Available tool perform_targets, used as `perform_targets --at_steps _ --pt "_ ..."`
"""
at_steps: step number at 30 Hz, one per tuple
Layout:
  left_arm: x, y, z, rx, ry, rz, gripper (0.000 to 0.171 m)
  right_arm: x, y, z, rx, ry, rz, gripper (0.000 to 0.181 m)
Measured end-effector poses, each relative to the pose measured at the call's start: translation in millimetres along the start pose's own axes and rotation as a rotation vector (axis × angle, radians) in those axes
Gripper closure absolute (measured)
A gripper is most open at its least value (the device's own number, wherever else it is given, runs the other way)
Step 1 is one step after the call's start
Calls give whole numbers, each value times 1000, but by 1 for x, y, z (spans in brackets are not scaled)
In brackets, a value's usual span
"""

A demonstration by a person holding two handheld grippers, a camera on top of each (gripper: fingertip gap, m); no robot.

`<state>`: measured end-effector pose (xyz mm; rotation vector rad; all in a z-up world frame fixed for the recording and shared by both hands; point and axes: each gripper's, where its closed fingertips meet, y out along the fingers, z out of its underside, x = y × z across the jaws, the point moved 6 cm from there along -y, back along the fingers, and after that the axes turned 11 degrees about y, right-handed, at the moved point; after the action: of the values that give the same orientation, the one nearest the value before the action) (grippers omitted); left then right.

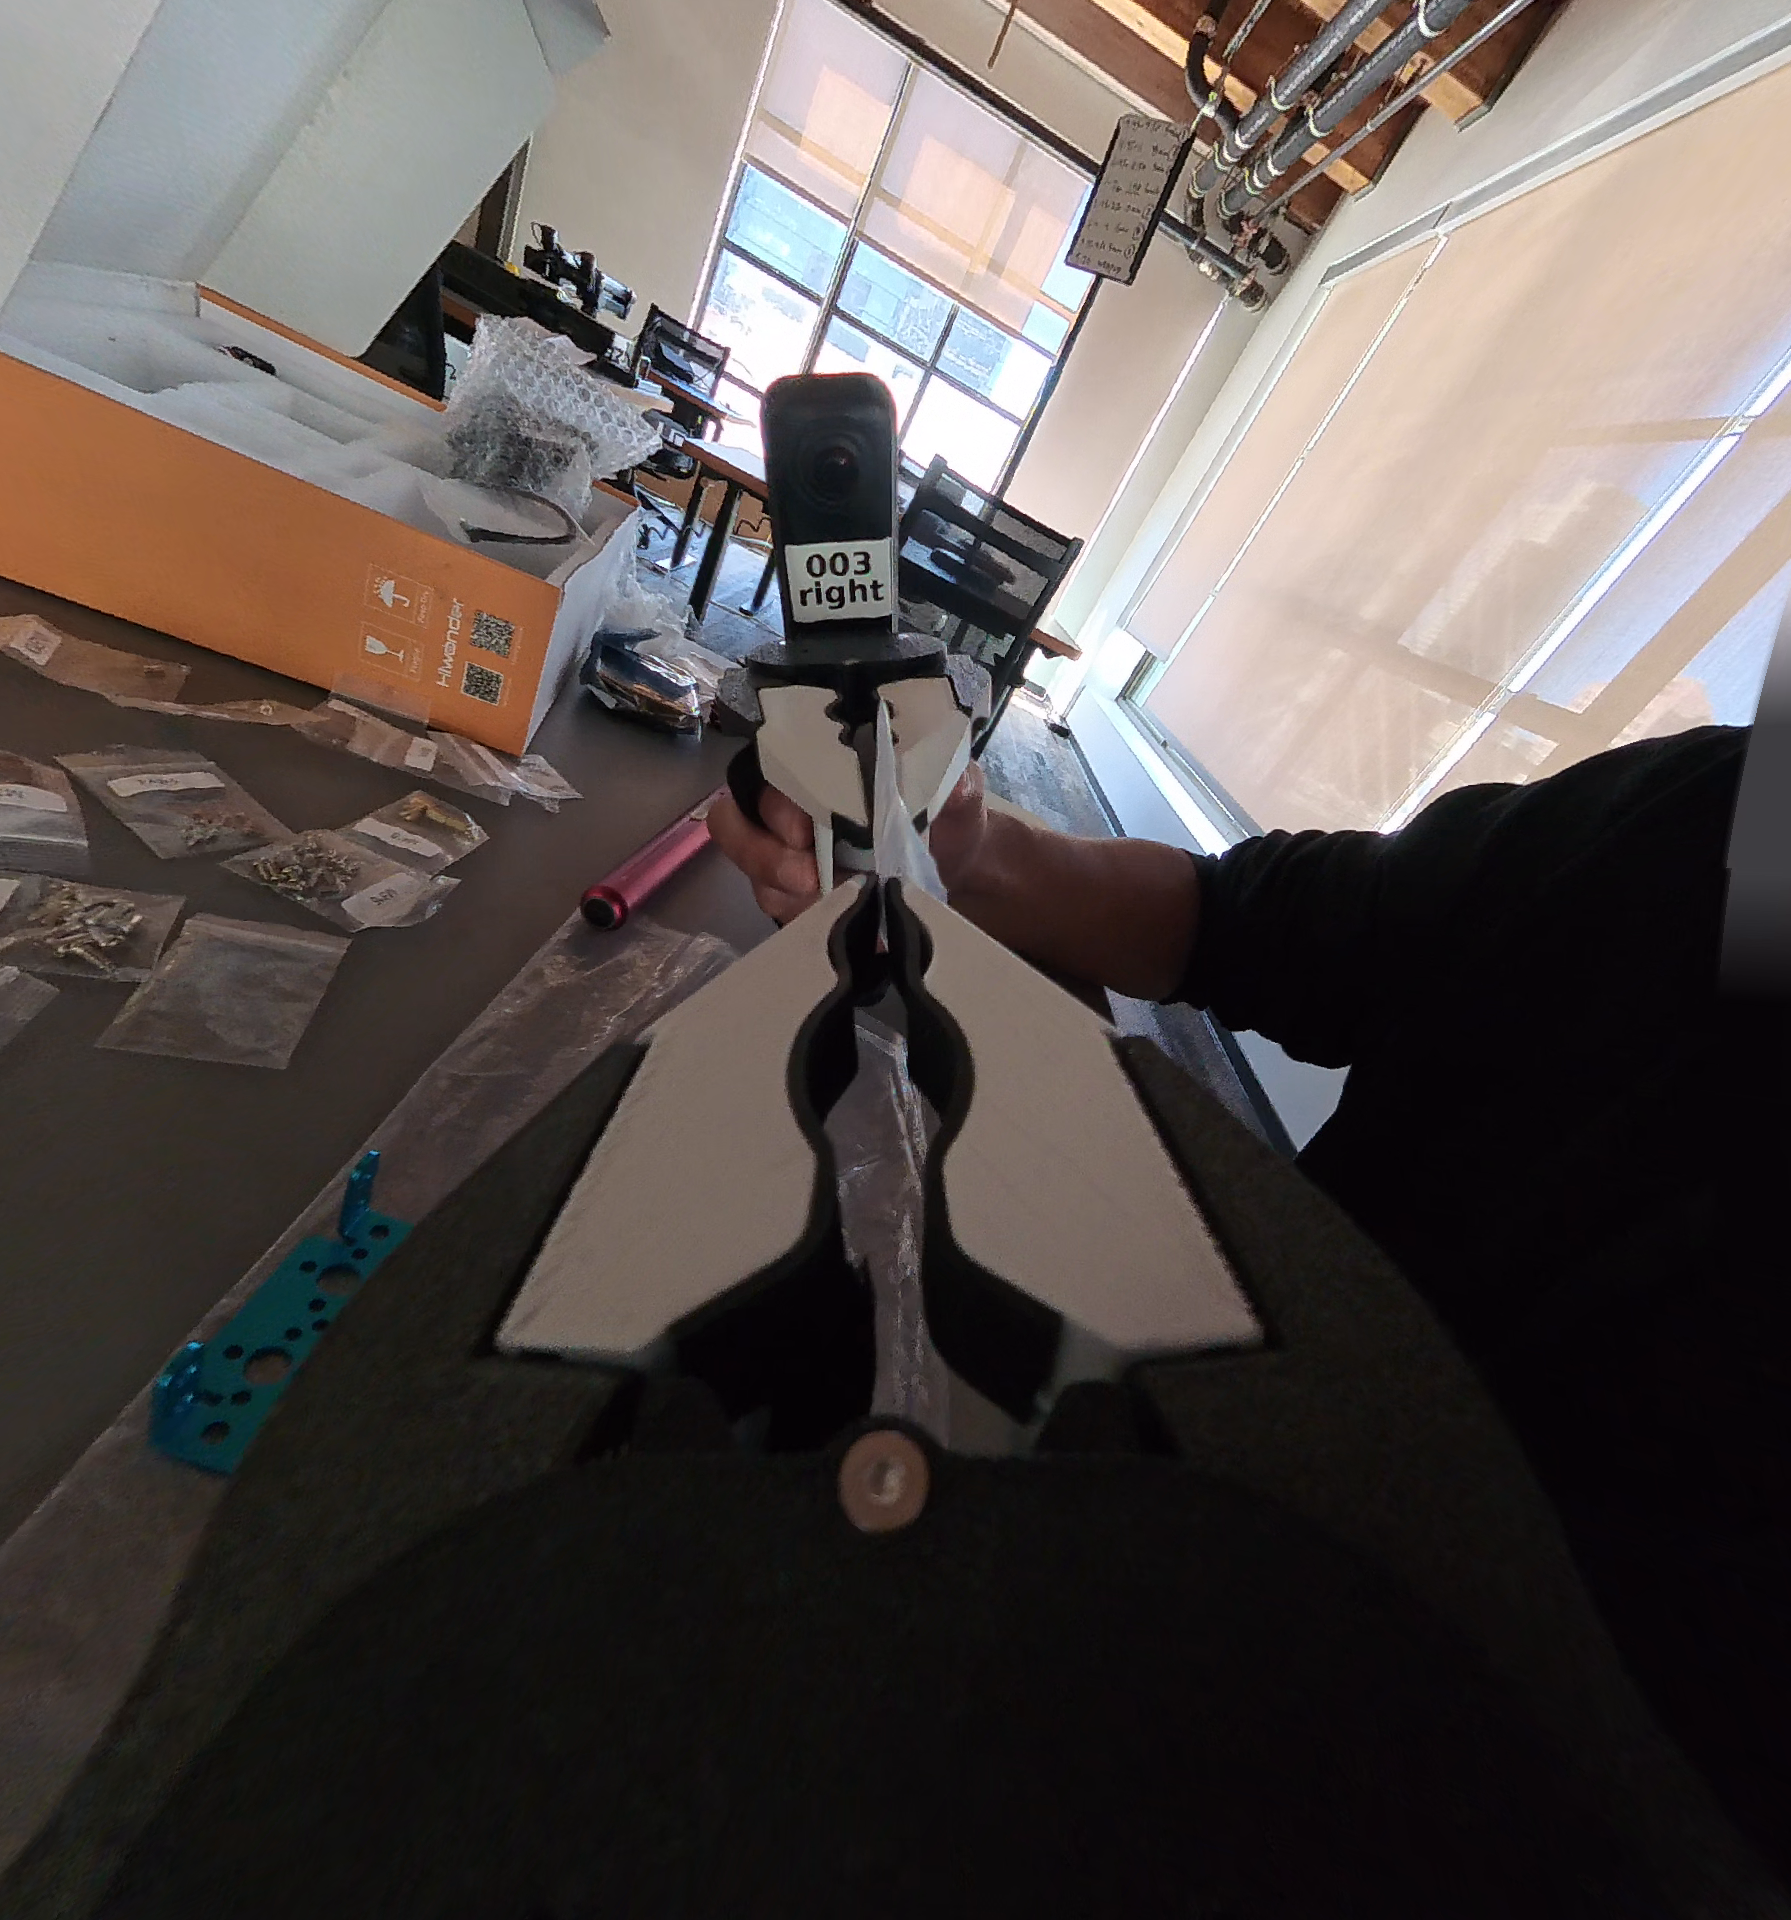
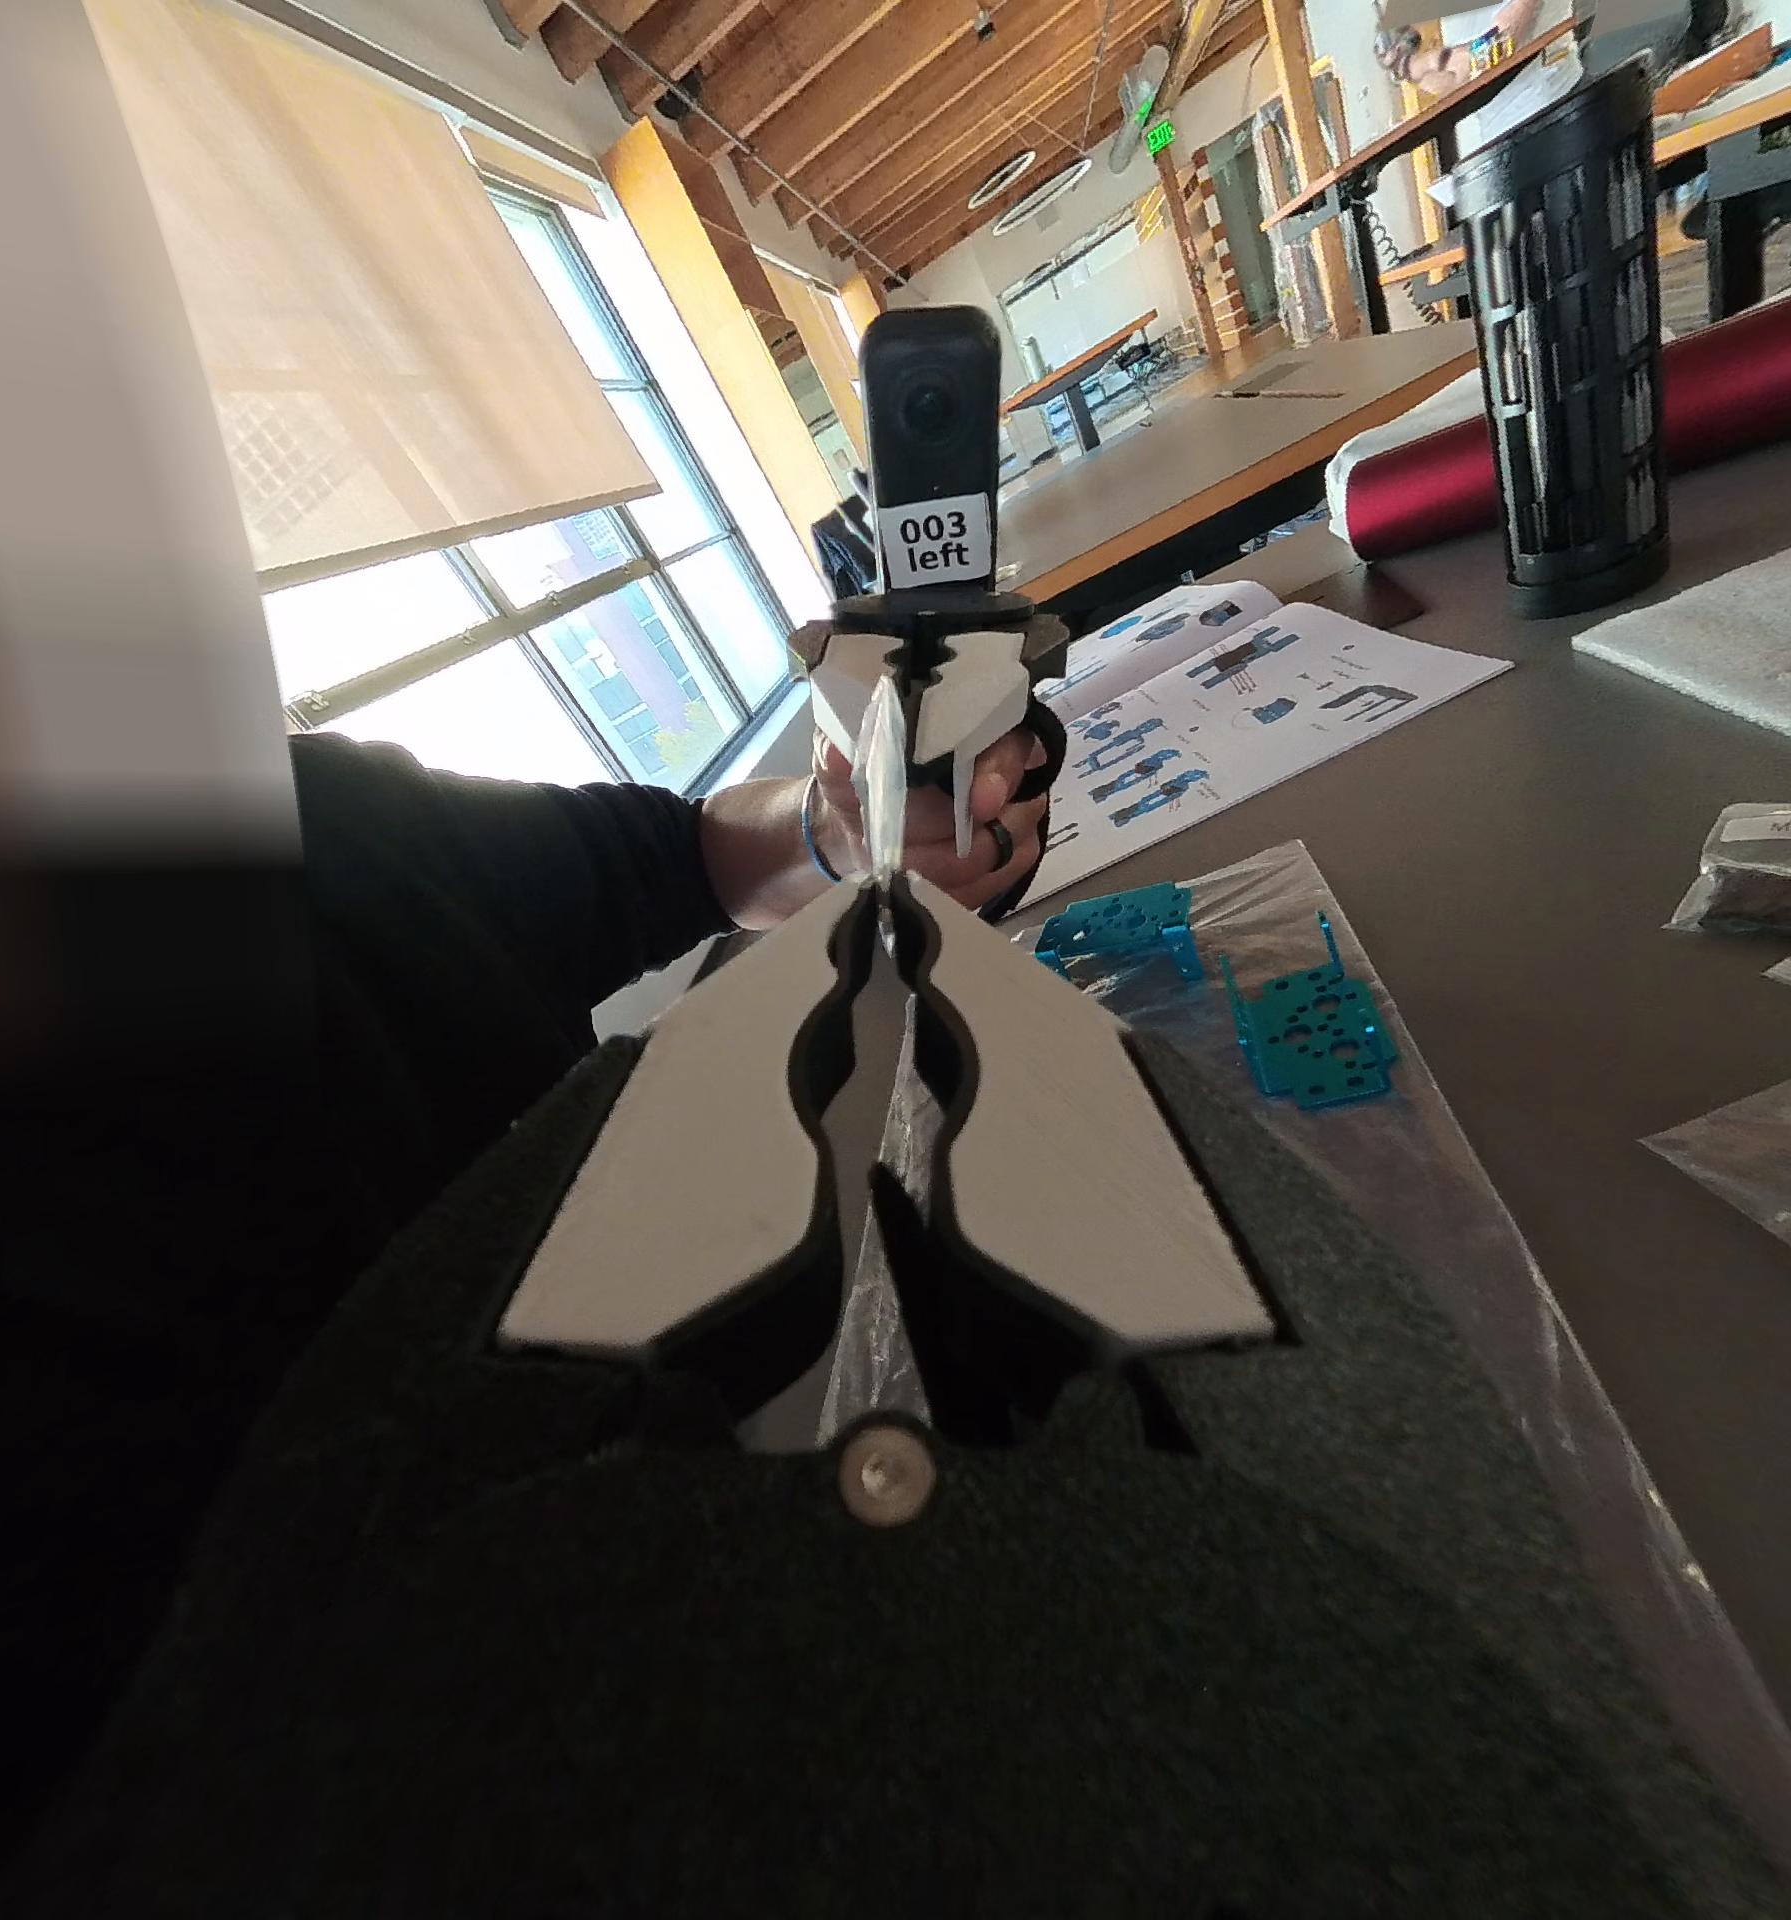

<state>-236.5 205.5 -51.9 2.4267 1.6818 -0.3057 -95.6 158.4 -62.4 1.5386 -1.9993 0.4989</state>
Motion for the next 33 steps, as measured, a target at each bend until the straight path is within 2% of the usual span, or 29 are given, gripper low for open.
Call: perform_targets --at_steps 7,12,16,19,23,33 --pt "0 3 4 28 17 -5 171 -3 -3 -4 -19 68 -24 180" --pt "0 5 9 80 72 -39 171 -6 -7 -3 26 60 22 180" --pt "3 8 14 137 124 -84 164 -8 -14 -5 51 59 85 180" --pt "7 9 20 186 155 -121 160 -16 -27 5 114 46 196 180" --pt "10 11 26 232 185 -149 160 -20 -44 13 159 56 290 179" --pt "5 14 30 275 220 -147 160 -33 -53 30 292 42 430 179"
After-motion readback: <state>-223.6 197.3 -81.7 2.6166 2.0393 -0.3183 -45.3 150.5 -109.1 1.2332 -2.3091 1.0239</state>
